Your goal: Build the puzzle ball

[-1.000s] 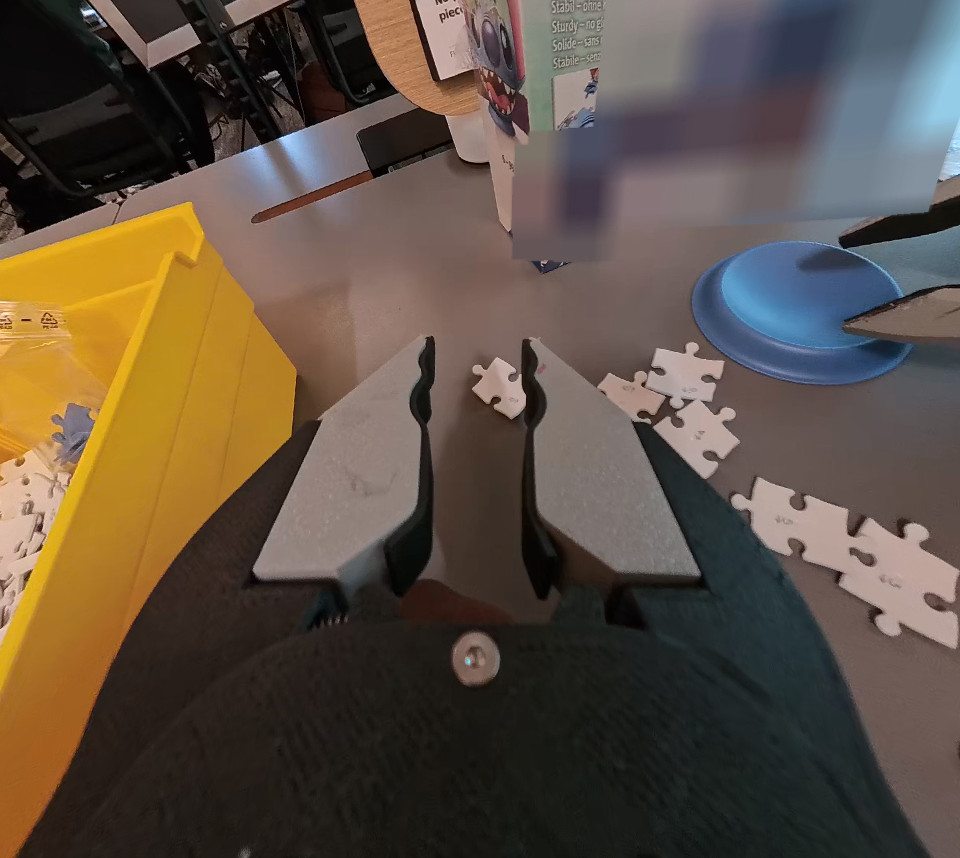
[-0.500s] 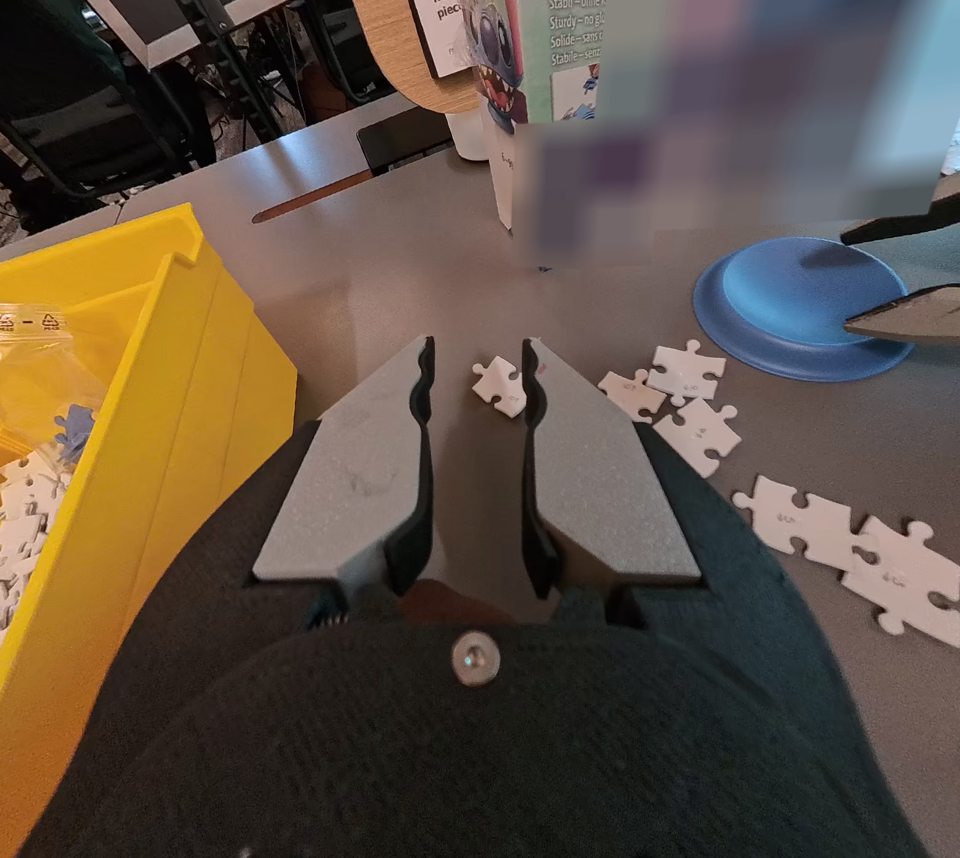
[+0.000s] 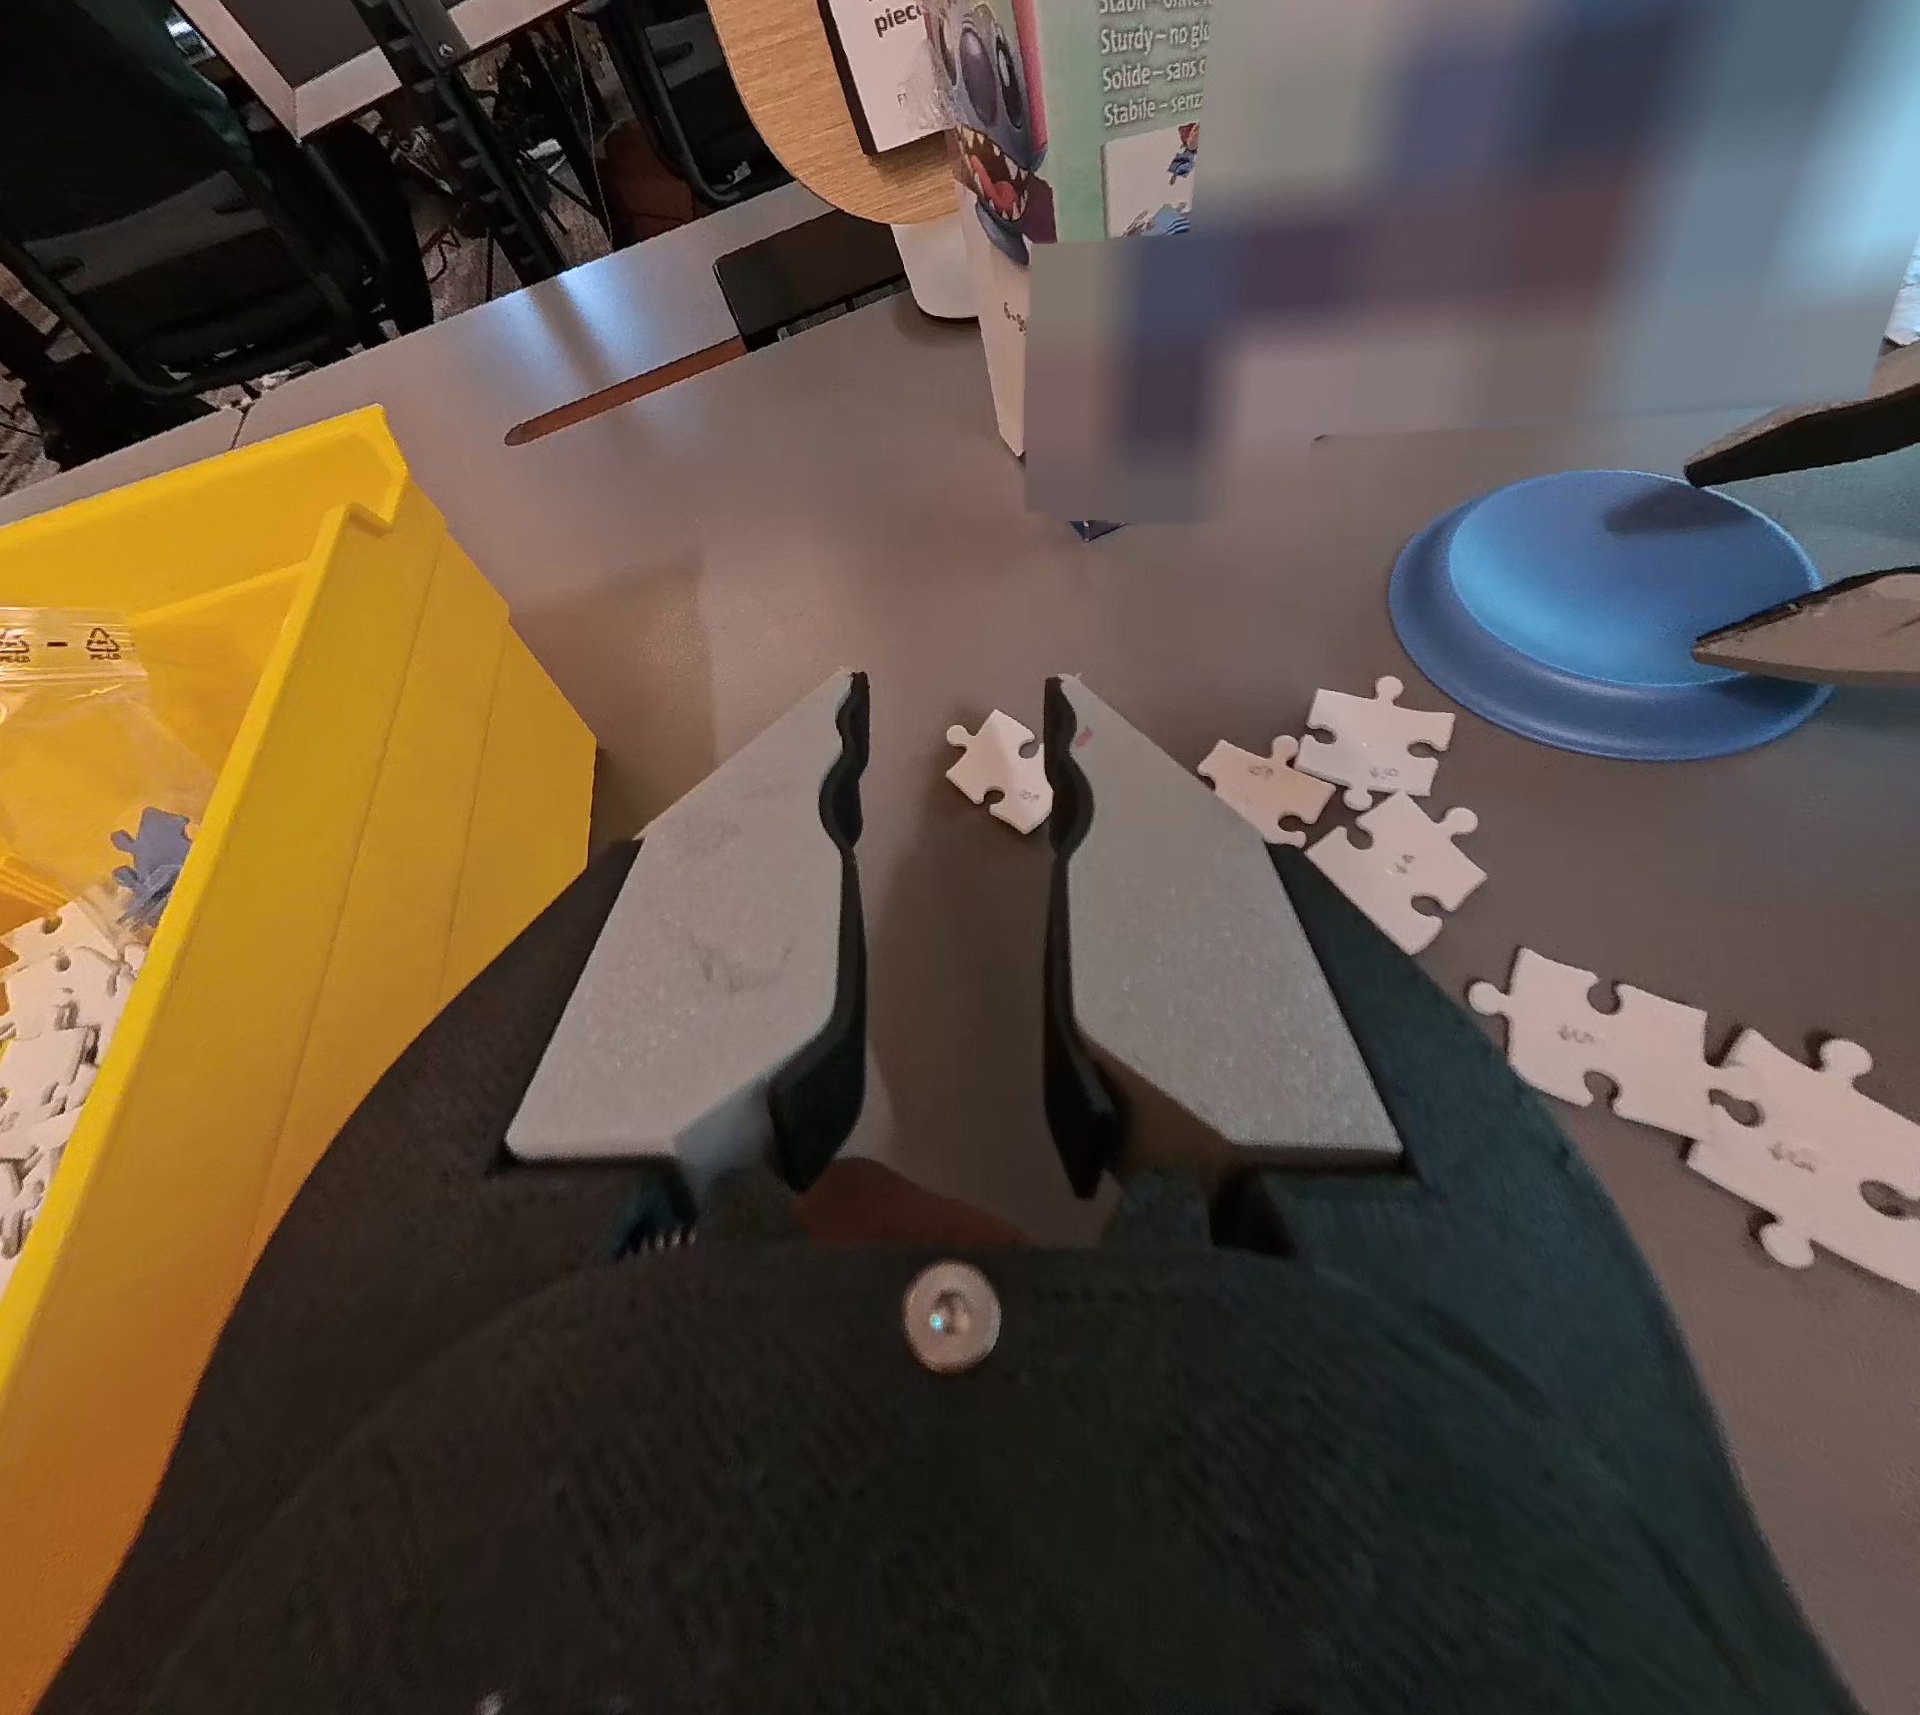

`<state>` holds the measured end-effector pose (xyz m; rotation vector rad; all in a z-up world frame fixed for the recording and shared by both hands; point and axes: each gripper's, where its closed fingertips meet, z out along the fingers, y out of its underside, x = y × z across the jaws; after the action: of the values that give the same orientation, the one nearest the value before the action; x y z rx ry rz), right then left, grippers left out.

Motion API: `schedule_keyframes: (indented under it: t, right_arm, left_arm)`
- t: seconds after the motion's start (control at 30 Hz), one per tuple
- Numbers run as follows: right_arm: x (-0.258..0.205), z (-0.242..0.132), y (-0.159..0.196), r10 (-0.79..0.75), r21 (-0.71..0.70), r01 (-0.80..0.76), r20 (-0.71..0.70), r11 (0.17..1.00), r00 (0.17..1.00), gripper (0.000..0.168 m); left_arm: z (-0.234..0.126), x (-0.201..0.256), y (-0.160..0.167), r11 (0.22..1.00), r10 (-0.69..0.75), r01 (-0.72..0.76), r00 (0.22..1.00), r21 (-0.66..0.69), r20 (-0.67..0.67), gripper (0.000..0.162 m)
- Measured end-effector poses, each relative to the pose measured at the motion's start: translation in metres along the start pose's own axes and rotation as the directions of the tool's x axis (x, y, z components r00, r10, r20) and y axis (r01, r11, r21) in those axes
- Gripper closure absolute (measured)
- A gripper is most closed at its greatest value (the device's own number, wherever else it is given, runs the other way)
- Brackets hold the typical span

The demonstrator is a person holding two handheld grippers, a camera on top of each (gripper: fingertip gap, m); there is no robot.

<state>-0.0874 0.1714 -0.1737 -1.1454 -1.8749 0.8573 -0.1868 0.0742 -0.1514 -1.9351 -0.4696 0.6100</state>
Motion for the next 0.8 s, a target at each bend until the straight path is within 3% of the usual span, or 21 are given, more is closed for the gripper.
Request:
schedule_keyframes:
  t: [0.27,0.47,0.6,0.73,0.8]
  right_arm:
    - [0.000,0.000,0.000,-0.004,-0.004,0.004,-0.003,1.000,1.000,0.134]
    - [0.000,0.000,0.000,-0.006,-0.003,0.006,-0.002,1.000,1.000,0.134]
    - [-0.001,0.000,0.000,-0.015,0.000,0.015,-0.003,1.000,1.000,0.134]
    - [-0.003,-0.001,0.000,-0.023,0.002,0.023,-0.002,1.000,1.000,0.134]
    - [-0.003,-0.001,0.000,-0.027,0.003,0.027,-0.003,1.000,1.000,0.134]
  left_arm:
    - [0.004,-0.001,0.007,0.999,-0.014,0.013,1.000,-0.048,-0.023,0.126]
    - [0.023,0.004,0.032,0.967,-0.113,0.081,0.986,-0.242,-0.125,0.117]
    - [0.035,0.012,0.041,0.949,-0.002,-0.040,0.991,-0.314,-0.133,0.115]
    - [0.055,-0.015,0.037,0.938,0.155,-0.146,0.988,-0.315,0.002,0.134]
    - [0.064,-0.032,0.035,0.929,0.208,-0.169,0.974,-0.330,0.085,0.132]
